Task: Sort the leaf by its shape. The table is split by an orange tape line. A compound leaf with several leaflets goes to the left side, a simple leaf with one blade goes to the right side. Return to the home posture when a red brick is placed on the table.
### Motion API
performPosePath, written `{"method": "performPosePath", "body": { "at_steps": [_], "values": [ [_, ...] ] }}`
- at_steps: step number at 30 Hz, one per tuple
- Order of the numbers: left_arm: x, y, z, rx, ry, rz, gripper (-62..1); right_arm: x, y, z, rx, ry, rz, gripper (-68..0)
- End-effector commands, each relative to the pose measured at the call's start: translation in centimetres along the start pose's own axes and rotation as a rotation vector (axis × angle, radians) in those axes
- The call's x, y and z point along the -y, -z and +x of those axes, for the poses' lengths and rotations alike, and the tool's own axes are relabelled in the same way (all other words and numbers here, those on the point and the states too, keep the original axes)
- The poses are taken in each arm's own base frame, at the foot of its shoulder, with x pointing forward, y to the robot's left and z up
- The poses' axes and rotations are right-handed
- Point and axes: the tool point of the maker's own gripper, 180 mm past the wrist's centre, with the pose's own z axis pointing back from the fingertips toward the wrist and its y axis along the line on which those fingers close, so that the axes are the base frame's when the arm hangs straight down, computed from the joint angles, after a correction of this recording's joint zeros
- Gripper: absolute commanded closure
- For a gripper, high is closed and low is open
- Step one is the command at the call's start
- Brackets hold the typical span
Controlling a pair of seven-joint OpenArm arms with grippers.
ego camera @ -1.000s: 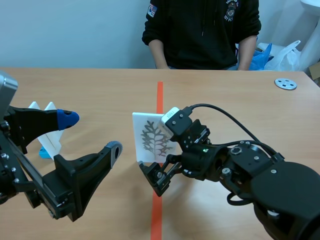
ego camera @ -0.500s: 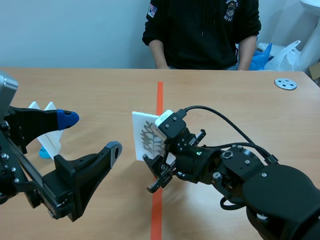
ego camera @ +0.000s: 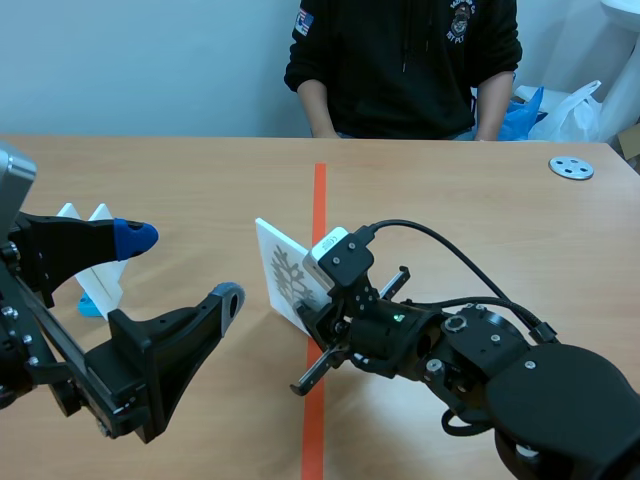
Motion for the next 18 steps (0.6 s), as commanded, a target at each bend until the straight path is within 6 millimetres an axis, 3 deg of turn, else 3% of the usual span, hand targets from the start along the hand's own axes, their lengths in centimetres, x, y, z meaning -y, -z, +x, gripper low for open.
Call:
{"method": "performPosePath", "body": {
  "at_steps": [1, 10, 18],
  "values": [
    [-0.1, 0.0, 0.7, 0.029, 0.0, 0.003, -61.9, 1.1, 0.1, 1.9, 0.054, -0.017, -0.017, -3.5],
    [-0.1, 0.0, 0.7, 0.028, 0.0, 0.003, -61.9, 2.8, -0.9, 5.0, 0.094, -0.065, -0.054, -3.5],
    [-0.1, 0.0, 0.7, 0.028, 0.0, 0.003, -61.9, 8.8, -5.2, 7.2, 0.143, 0.045, -0.231, -3.5]
  ]
}}
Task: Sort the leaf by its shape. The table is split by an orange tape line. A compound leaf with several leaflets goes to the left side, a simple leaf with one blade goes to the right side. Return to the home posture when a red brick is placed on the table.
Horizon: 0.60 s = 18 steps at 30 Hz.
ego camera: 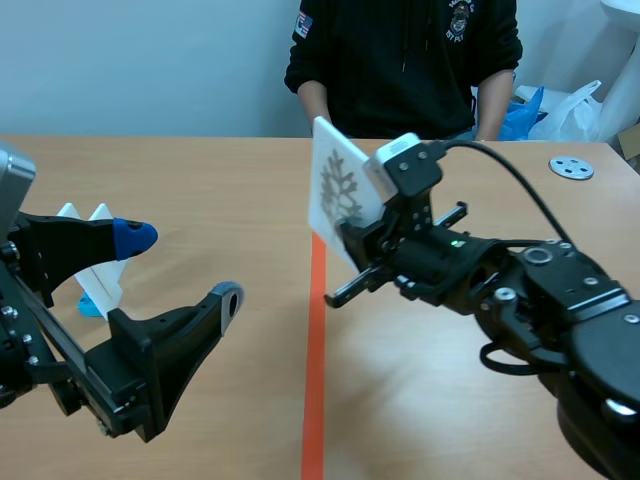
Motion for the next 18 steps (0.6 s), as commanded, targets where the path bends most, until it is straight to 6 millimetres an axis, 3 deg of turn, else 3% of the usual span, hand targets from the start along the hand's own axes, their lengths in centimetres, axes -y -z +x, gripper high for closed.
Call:
{"method": "performPosePath", "body": {
  "at_steps": [1, 12, 18],
  "values": [
    [0.0, 0.0, 0.7, 0.027, 0.0, 0.0, -61.9, 2.1, -0.8, 1.2, 0.031, 0.0, -0.044, -3.5],
    [-0.1, 0.0, 0.6, 0.026, 0.002, -0.001, -61.9, 13.6, -6.9, 1.1, -0.041, 0.078, -0.324, -3.5],
    [0.0, 0.0, 0.6, 0.023, 0.002, -0.001, -61.9, 18.1, -9.2, -2.3, -0.118, 0.108, -0.505, -3.5]
  ]
}}
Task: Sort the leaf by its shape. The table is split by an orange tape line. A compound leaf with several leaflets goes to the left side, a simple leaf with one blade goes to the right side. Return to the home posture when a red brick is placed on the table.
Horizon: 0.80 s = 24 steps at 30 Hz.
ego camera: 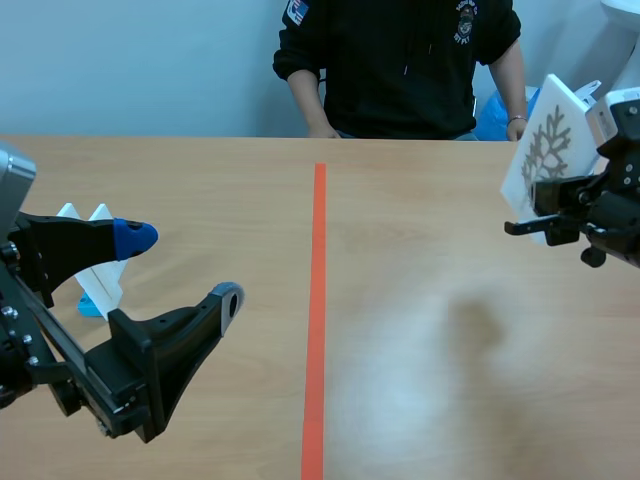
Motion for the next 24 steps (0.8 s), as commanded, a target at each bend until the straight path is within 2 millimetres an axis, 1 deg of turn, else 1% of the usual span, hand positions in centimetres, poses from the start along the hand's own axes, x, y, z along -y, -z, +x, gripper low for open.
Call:
{"method": "performPosePath", "body": {
  "at_steps": [1, 4, 8, 13, 19, 24],
  "values": [
    [0.0, 0.0, 0.6, 0.024, 0.001, -0.001, -61.9, 0.9, 0.7, 0.2, 0.018, 0.009, -0.016, -3.5],
    [0.0, 0.0, 0.6, 0.024, 0.001, -0.001, -61.9, 2.5, 1.5, -1.1, -0.004, 0.035, -0.053, -3.5],
    [0.0, 0.0, 0.6, 0.024, 0.001, -0.001, -61.9, 4.2, 2.7, -2.3, -0.032, 0.07, -0.096, -3.5],
    [0.0, 0.0, 0.6, 0.024, 0.001, -0.001, -61.9, 4.9, 4.0, -3.9, -0.073, 0.086, -0.132, -3.5],
    [-0.1, 0.0, 0.6, 0.023, 0.001, 0.0, -61.9, 5.3, 4.4, -4.7, -0.096, 0.054, -0.161, -3.9],
    [-0.1, 0.0, 0.1, 0.002, 0.031, 0.001, -61.9, 5.8, 4.1, -5.2, -0.11, 0.048, -0.187, -10.0]
  ]
}}
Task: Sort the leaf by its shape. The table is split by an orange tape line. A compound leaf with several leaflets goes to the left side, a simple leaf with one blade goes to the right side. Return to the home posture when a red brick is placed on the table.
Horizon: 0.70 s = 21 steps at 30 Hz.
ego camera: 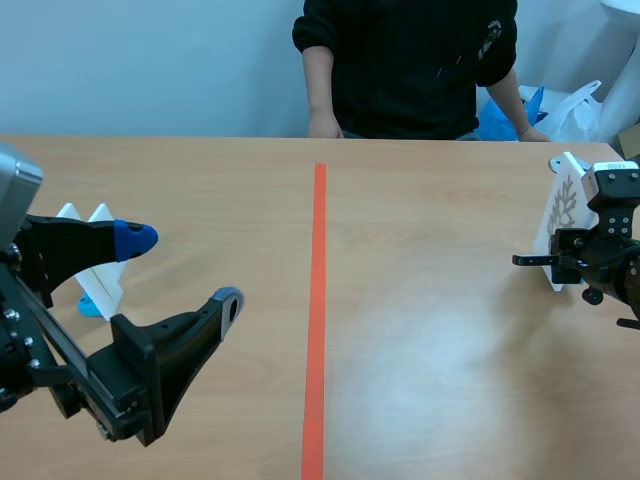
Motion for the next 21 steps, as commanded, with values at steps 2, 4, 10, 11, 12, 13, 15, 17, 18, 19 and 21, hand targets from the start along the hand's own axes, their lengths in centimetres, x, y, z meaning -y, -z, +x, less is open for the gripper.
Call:
{"method": "performPosePath", "body": {
  "at_steps": [2, 4, 10, 11, 12, 13, 15, 17, 18, 19, 21],
  "values": [
    [-0.1, 0.0, 0.4, 0.017, 0.009, 0.001, -61.5, 0.8, 0.0, 2.3, 0.057, -0.011, -0.009, -10.3],
    [-0.1, 0.0, 0.4, 0.017, 0.008, 0.001, -61.5, 0.8, 0.0, 2.2, 0.053, -0.011, -0.009, -14.0],
    [-0.1, 0.0, 0.4, 0.018, 0.008, 0.001, -61.5, 0.7, 0.0, 2.3, 0.056, -0.005, -0.001, -32.1],
    [-0.1, 0.0, 0.4, 0.018, 0.008, 0.001, -61.5, 0.6, 0.0, 2.3, 0.058, -0.001, 0.008, -34.7],
    [-0.1, 0.0, 0.4, 0.018, 0.008, 0.001, -61.5, 0.7, -0.1, 2.6, 0.064, 0.002, 0.01, -37.1],
    [-0.1, 0.0, 0.4, 0.018, 0.008, 0.001, -61.5, 0.6, -0.1, 2.9, 0.073, 0.007, 0.016, -39.2],
    [-0.1, 0.0, 0.4, 0.018, 0.008, 0.001, -61.5, 0.4, -0.3, 3.8, 0.095, 0.012, 0.044, -43.7],
    [-0.1, 0.0, 0.4, 0.018, 0.008, 0.001, -61.5, 0.4, -0.7, 4.8, 0.117, 0.014, 0.075, -47.1],
    [-0.1, 0.0, 0.4, 0.017, 0.008, 0.0, -61.5, 0.4, -1.0, 5.6, 0.136, 0.013, 0.091, -48.1],
    [-0.1, 0.0, 0.4, 0.017, 0.008, 0.0, -61.5, 0.4, -1.3, 6.0, 0.146, 0.012, 0.106, -49.1],
    [-0.1, 0.0, 0.4, 0.017, 0.008, 0.0, -61.5, 0.4, -2.1, 7.0, 0.169, 0.007, 0.131, -52.3]
  ]
}}
